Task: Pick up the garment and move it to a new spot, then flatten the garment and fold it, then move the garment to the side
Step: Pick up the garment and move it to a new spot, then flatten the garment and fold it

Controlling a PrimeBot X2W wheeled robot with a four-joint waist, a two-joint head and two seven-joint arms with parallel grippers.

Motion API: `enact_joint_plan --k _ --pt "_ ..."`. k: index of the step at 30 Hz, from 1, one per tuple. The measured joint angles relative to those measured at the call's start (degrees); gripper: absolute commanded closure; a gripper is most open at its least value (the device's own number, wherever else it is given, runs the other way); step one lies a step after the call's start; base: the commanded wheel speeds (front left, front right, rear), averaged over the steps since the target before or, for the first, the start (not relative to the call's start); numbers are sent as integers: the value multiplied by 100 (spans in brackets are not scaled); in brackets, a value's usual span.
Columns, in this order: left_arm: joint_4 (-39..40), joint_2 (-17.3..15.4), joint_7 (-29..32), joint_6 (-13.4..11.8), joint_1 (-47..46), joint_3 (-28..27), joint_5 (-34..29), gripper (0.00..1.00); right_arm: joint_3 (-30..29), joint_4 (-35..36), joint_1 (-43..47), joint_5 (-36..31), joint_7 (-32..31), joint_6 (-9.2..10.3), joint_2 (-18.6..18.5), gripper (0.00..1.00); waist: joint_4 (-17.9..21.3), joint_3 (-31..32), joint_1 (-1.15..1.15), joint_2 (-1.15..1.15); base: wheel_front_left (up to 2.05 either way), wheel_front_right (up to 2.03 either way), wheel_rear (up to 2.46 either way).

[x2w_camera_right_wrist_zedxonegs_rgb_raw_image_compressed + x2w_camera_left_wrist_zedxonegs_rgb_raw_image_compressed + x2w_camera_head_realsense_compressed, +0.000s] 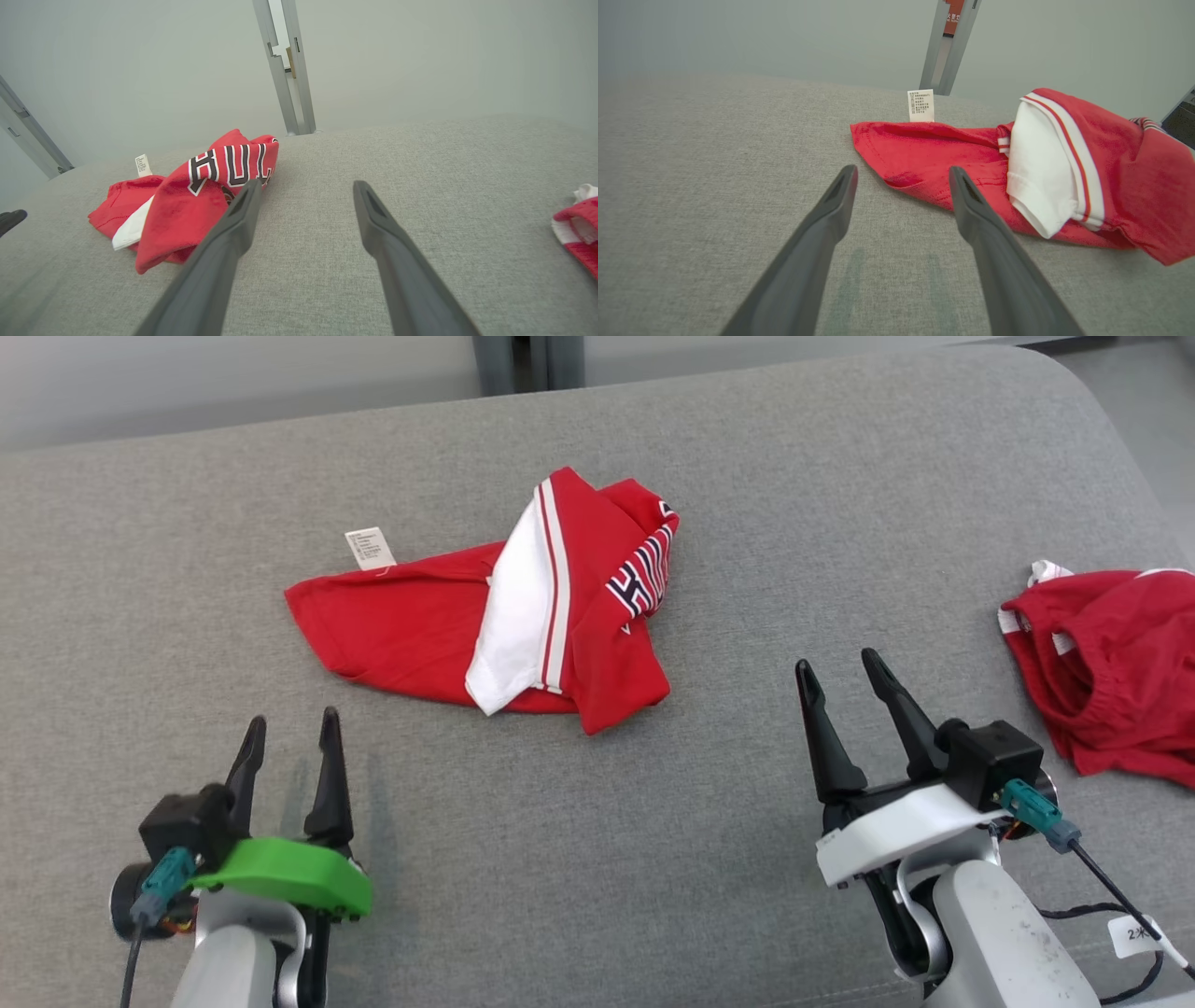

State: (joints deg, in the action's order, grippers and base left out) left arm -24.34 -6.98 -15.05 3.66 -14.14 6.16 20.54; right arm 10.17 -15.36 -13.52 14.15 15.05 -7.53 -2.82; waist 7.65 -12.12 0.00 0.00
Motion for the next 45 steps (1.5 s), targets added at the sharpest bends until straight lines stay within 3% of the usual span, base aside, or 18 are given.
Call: enact_joint_plan --k 7,17,27,36,41,45 --pt "337 301 0 125 912 -771 -249 0 -75 -135 339 -34 0 0 1 0 -240 407 0 0 0 0 0" --pt "533 404 0 248 1634 -1110 -499 0 -137 -218 850 -109 0 0 -1 0 -428 1005 0 0 0 0 0" --pt "626 409 0 231 1798 -855 -233 0 -133 -190 973 -63 0 0 -2 0 -524 1092 0 0 0 0 0" --pt "520 413 0 245 1613 -524 -151 0 939 -332 482 -152 0 1 2 0 -741 820 0 0 0 0 0" --pt "464 416 0 264 1385 -224 -34 0 1492 -1004 -179 -334 0 1 1 0 -1058 646 0 0 0 0 0" --pt "435 419 1 282 1239 -14 46 0 1614 -1639 -748 -517 0 1 2 0 -1371 483 0 0 0 0 0"
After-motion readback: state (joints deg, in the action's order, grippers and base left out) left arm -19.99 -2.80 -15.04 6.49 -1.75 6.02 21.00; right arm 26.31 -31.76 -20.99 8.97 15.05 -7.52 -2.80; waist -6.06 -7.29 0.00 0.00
